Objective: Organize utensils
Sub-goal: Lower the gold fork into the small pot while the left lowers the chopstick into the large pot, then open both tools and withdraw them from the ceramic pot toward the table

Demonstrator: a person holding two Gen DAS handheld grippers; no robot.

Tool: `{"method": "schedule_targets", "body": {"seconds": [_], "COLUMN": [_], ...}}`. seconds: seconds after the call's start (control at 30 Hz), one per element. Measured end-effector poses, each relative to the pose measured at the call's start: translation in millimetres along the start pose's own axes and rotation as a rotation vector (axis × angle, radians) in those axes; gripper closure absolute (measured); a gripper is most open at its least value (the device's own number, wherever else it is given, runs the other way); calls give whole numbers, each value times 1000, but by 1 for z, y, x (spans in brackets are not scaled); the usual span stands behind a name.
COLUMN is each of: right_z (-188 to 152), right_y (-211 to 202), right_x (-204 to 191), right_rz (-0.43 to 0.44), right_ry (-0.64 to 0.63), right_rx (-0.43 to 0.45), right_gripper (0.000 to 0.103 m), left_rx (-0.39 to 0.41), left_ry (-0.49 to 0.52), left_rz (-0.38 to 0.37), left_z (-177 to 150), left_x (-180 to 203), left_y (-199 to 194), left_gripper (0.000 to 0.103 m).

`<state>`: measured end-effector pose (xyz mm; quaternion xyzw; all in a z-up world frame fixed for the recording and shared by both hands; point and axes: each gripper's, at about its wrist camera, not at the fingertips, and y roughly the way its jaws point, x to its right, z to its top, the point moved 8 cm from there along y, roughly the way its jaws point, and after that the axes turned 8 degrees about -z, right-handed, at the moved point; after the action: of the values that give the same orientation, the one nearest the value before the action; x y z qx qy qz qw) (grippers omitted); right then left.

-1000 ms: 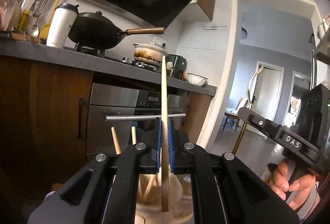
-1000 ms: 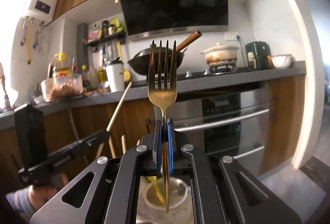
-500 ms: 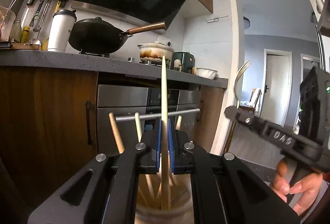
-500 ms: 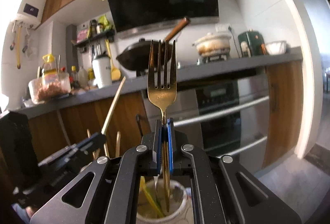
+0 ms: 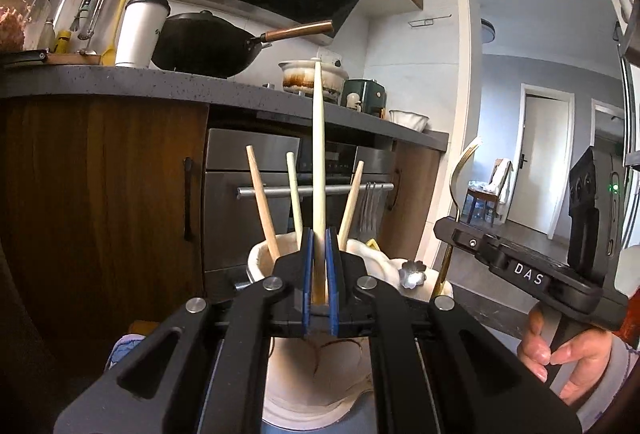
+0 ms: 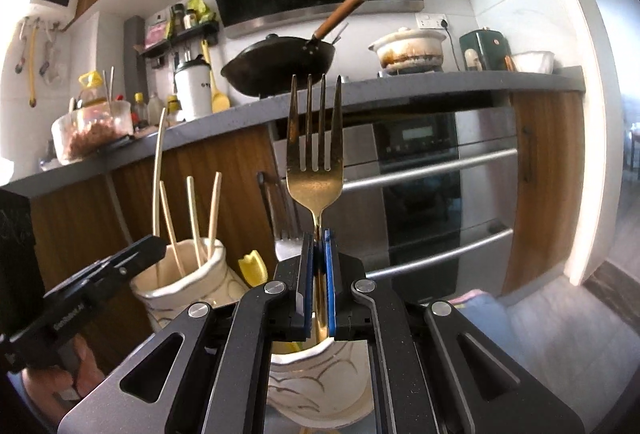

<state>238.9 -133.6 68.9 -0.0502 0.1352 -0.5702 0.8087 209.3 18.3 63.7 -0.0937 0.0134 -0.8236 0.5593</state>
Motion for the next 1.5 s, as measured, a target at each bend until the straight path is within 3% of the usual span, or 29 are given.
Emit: {"method": "schedule_targets", "body": {"seconds": [0.43, 0.5, 0.57, 0.8, 1.03, 1.1, 1.13, 1.3, 1.37, 1.5], "right_z": [-3, -3, -3, -2, 1, 0, -1, -6, -7, -13], "right_y": [6, 7, 8, 8, 0, -3, -4, -15, -23, -36], "right_x": [7, 7, 9, 11, 8, 7, 7, 8, 8, 10], "right_rz": [-32, -39, -43, -44, -49, -53, -58, -73, -84, -94], "right_ry": [2, 0, 2, 15, 1, 0, -2, -14, -29, -43], "right_rx": [-10, -11, -15, -9, 6, 7, 5, -1, 7, 2], "right_gripper": [96, 96, 95, 85, 60, 46, 43, 19, 13, 7], "left_rx": [-16, -14, -6, -7, 9, 12, 12, 20, 33, 53], "left_ry": [19, 16, 14, 26, 48, 53, 57, 69, 73, 68], "left_rz": [17, 17, 19, 33, 56, 63, 67, 107, 126, 152], "left_z": [-1, -1, 0, 0, 2, 2, 2, 1, 3, 3], "left_x": [0, -1, -2, 1, 3, 4, 4, 4, 4, 3], "left_y": [-1, -1, -3, -4, -9, -12, -12, -21, -27, -41], "left_gripper": [95, 92, 81, 74, 61, 60, 57, 40, 23, 12]}}
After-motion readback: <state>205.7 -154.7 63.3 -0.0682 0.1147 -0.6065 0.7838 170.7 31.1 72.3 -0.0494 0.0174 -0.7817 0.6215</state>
